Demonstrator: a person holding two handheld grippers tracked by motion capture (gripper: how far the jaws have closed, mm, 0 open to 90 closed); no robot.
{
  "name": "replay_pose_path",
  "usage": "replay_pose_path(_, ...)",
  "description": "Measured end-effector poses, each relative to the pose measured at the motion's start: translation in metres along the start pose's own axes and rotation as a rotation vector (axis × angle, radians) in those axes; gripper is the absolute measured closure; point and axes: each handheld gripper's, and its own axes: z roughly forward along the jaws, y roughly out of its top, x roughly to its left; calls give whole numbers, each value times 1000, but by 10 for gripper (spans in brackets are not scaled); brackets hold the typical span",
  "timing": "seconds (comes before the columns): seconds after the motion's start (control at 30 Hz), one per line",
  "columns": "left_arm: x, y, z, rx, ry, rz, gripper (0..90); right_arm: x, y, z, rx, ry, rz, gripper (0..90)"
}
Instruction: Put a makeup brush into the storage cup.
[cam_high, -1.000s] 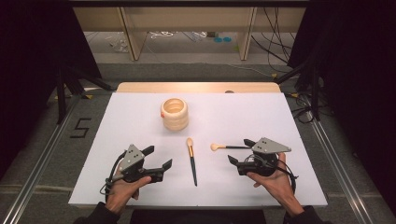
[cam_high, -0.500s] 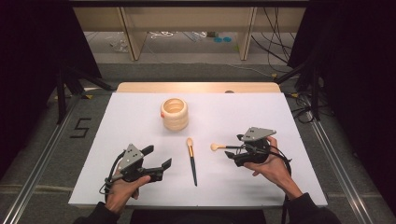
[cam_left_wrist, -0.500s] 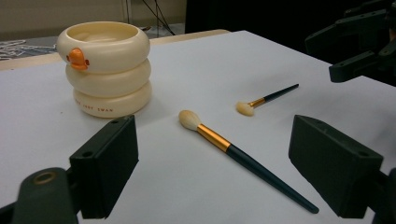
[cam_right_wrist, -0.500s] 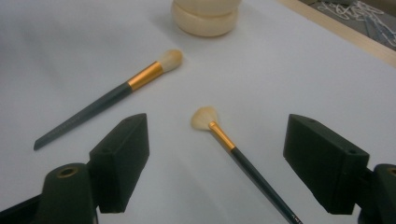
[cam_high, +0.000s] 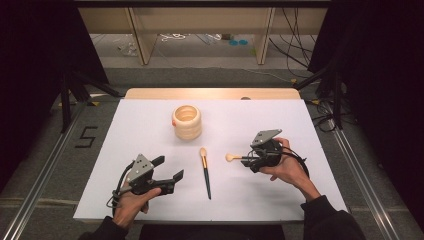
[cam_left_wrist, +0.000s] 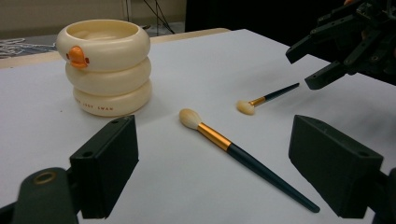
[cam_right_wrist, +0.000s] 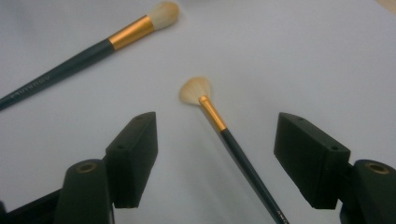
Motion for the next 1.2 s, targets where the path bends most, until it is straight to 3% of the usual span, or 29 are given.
replay_pose_path(0.3, 1, 0, 0, 1, 3, 1, 156, -12, -1, 22, 119, 35, 19, 388)
replay_pose_path(0.47, 2, 1, 0, -2, 1, -1, 156, -17, -3, 30, 157, 56, 20, 420)
replay_pose_path(0.73, 1, 0, 1, 3, 0, -15, 157, -21, 8, 36, 203, 50, -53, 447)
replay_pose_path(0.8, 2, 0, 1, 3, 0, 0, 157, -23, 15, 41, 269, 83, -73, 452)
replay_pose_path(0.93, 2, 0, 1, 5, -4, -3, 157, -26, 19, 48, 327, 91, -100, 486)
replay_pose_path(1.2, 3, 1, 0, 3, -2, -1, 158, -38, 26, 50, 364, 120, -81, 507)
